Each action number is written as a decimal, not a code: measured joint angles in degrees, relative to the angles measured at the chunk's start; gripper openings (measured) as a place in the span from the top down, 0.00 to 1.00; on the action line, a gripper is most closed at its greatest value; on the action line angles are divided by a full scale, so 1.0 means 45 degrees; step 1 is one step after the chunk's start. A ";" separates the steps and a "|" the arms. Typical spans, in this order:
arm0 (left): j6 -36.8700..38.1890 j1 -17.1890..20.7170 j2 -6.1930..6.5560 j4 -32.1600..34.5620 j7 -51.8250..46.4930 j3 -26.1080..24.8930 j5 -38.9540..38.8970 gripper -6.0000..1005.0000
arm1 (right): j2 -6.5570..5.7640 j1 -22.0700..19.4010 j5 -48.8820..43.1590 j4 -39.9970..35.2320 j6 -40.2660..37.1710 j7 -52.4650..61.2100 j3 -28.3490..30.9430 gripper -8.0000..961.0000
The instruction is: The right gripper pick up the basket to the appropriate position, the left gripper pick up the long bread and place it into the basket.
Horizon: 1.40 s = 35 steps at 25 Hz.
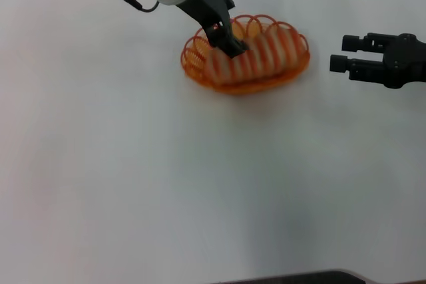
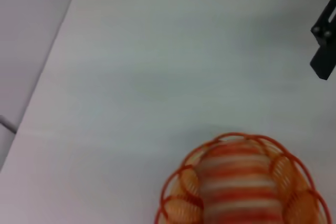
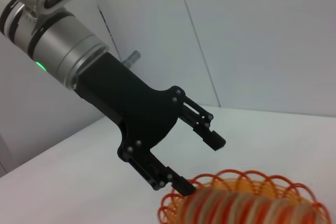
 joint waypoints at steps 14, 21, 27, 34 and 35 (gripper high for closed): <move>0.4037 0.3417 0.0394 -0.0013 0.3374 -0.7642 -0.4642 0.21 | -0.0137 0.0185 -0.0016 0.0001 -0.0015 0.0045 -0.0013 0.29; 0.5448 0.5846 0.1228 -0.3469 0.5972 -1.0580 -0.6045 0.22 | -0.0062 0.0191 0.0000 -0.0110 -0.0003 0.0013 0.0024 0.29; 0.5503 0.7136 0.0874 -0.3932 0.6859 -1.1359 -0.5942 0.21 | -0.0116 0.0280 0.0002 -0.0126 -0.0014 0.0004 0.0022 0.29; 0.5517 0.7235 0.0871 -0.3955 0.6813 -1.1410 -0.5559 0.21 | -0.0103 0.0439 0.0000 -0.0133 0.0035 0.0001 -0.0056 0.29; 0.5522 0.7214 0.0875 -0.3958 0.6800 -1.1410 -0.5533 0.21 | -0.0093 0.0454 -0.0004 -0.0132 0.0047 0.0000 -0.0066 0.29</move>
